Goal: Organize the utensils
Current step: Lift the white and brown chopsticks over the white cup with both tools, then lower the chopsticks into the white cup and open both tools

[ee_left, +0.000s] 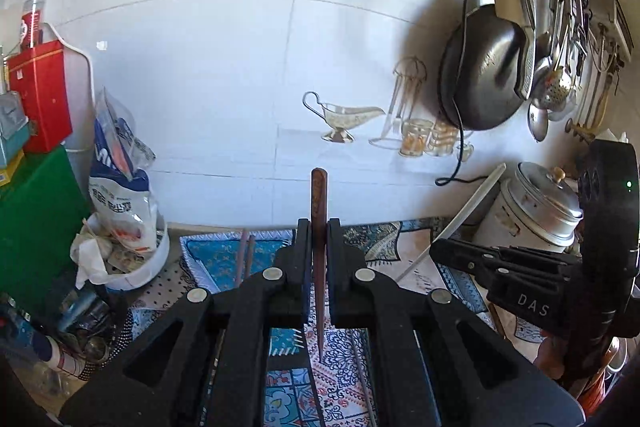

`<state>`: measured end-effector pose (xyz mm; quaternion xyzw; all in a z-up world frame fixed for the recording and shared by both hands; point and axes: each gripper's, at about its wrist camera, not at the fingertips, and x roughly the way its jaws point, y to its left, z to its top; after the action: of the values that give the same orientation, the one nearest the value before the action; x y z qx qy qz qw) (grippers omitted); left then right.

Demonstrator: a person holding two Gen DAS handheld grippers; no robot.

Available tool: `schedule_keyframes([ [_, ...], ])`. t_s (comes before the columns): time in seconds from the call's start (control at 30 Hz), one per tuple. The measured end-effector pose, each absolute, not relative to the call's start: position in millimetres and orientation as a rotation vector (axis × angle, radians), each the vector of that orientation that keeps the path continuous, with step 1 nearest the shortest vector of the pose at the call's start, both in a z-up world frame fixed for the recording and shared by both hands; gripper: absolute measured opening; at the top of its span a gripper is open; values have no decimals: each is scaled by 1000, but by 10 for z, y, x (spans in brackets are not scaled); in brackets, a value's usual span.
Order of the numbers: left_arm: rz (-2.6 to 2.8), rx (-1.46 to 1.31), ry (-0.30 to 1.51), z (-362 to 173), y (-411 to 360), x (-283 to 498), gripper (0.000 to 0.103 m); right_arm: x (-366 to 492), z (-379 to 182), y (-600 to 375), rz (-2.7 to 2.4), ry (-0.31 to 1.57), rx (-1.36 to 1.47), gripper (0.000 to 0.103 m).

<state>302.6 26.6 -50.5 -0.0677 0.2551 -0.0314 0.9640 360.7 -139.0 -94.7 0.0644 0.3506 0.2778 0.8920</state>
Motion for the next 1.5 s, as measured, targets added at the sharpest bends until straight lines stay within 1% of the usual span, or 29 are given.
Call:
schedule_keyframes([
  [0.23,22,-152,461,-358,678,2980,5,3642,-900,-1018,640,722,154,6],
  [0.43,90,-169,445,-408,949,3017,5,3711,-980,-674,676,748,134,6],
  [0.7,106,-199,527,-809,1217,3257,5,3835,-1312,-385,669,837,113,6],
  [1.0,98,-154,653,-1288,1279,3430,5,3960,-1748,-179,649,976,97,6],
  [1.17,76,-163,732,-1483,1298,3522,5,4000,-1920,-33,631,1019,66,6],
  [1.3,64,-162,760,-1562,1300,3559,5,4035,-1987,31,618,1039,49,6],
  [1.5,60,-165,775,-1563,1306,3582,5,4043,-1973,55,611,1017,28,6],
])
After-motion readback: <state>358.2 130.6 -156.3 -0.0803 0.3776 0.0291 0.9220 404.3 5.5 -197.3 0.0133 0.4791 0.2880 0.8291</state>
